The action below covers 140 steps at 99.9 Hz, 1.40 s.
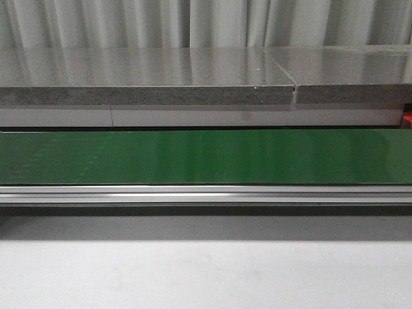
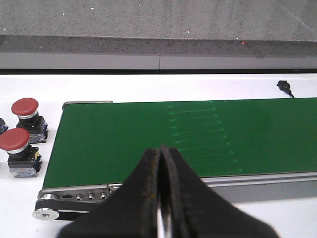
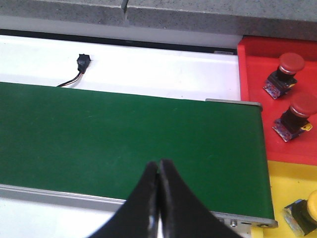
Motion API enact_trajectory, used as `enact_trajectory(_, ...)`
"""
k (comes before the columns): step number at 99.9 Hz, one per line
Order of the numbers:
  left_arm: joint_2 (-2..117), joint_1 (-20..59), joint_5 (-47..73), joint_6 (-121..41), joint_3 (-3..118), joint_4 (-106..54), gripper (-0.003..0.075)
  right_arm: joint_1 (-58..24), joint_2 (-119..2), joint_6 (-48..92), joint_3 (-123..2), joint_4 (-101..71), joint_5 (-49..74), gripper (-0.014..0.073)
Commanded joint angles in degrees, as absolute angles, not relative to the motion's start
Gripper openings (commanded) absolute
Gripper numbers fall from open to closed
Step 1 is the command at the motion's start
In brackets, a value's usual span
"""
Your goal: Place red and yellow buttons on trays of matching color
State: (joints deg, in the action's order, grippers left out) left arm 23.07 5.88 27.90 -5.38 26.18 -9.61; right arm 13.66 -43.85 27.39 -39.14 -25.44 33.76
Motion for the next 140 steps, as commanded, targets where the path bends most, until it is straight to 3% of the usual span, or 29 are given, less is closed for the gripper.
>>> enact_trajectory(1,23.43,6.29,23.75,-5.43,27.97,-10.56,-0.0019,13.61,-43.43,27.75,-40.59,-26.44,30.97,-0.0068)
enact_trajectory(59,23.54,6.29,23.50,-5.43,27.97,-10.56,-0.0003,13.61,-43.43,27.75,-40.59,-26.44,30.97,-0.0068)
enact_trajectory(68,23.54,6.29,23.76,-5.43,27.97,-10.56,0.0094,13.61,-43.43,27.75,-40.59,-26.44,30.97,-0.0068)
enact_trajectory(88,23.65,6.29,24.25,-5.43,27.97,-10.56,0.0506,13.61,-43.43,27.75,-40.59,-26.44,30.97,-0.0068)
enact_trajectory(97,23.65,6.29,24.25,-5.43,27.97,-10.56,0.0624,13.61,-43.43,27.75,-40.59,-26.44,30.97,-0.0068)
enact_trajectory(119,24.73,5.42,24.12,2.45,29.87,-8.49,0.0642,13.61,-43.43,27.75,-40.59,-26.44,30.97,-0.0068)
enact_trajectory(140,32.22,-0.49,25.12,11.48,37.12,-0.82,0.0642,13.61,-43.43,27.75,-40.59,-26.44,30.97,-0.0068)
